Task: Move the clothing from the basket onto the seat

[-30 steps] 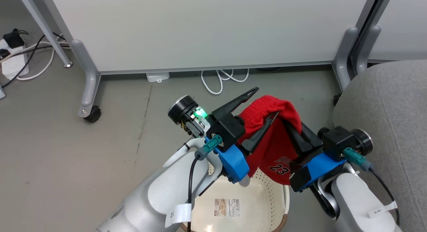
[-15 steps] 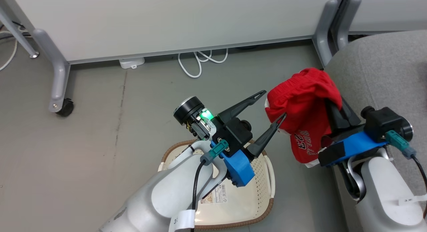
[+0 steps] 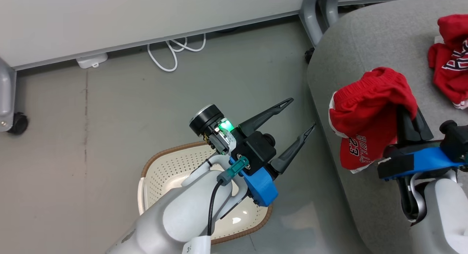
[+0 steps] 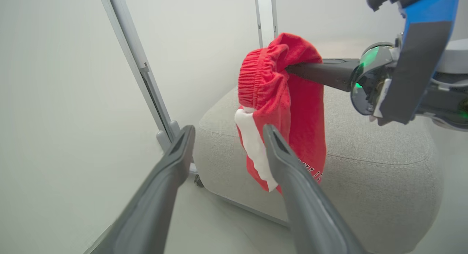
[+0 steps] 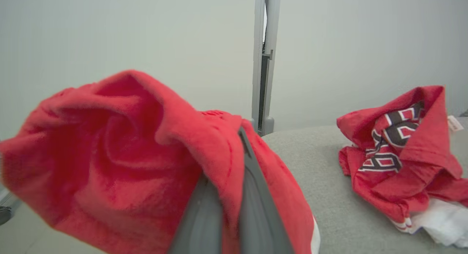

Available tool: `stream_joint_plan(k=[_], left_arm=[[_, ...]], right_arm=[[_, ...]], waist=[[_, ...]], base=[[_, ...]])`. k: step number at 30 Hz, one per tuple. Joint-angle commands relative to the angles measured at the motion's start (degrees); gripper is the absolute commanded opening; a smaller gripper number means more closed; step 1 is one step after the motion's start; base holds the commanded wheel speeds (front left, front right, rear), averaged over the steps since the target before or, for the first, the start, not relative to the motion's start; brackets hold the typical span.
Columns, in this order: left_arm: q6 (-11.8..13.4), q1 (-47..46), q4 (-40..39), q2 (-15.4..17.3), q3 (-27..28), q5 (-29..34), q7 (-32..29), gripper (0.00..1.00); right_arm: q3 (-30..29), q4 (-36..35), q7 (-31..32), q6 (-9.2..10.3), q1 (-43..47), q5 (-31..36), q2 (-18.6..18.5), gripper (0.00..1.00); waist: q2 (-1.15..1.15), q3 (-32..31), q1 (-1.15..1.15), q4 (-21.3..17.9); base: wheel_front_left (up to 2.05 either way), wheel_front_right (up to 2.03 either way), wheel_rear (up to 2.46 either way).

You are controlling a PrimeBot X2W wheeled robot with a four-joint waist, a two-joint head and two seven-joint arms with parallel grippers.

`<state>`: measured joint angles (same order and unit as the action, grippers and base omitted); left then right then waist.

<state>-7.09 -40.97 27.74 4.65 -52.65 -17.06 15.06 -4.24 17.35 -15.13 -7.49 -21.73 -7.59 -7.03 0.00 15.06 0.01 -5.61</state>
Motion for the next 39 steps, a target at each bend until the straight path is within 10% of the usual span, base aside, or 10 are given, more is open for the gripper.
stream_joint_plan(k=[1,27,39], left_arm=[[-0.24,0.82,-0.32,0.27,-0.08,0.05,0.17,1.00],[-0.33,-0.61,-0.37,0.59,-2.14,0.33,0.17,1.00],[-0.33,-5.34,-1.14,2.00,-1.65,2.82,0.17,1.00]], right_arm=[[-1.08,-0.88,-0.02,-0.01,0.98,0.27,0.35,0.00],[-6.64,-4.31,-0.02,-0.01,3.79,0.62,3.05,0.00],[-6.91,-9.87,-0.02,-0.01,-8.91,0.47,-1.94,0.00]], waist=[[0.00,0.82,-0.01,-1.92],[0.00,3.94,-0.01,-8.76],[0.00,11.86,-0.01,-8.93]], base=[[0.00,0.00,0.00],[0.00,0.00,0.00],[0.00,0.00,0.00]])
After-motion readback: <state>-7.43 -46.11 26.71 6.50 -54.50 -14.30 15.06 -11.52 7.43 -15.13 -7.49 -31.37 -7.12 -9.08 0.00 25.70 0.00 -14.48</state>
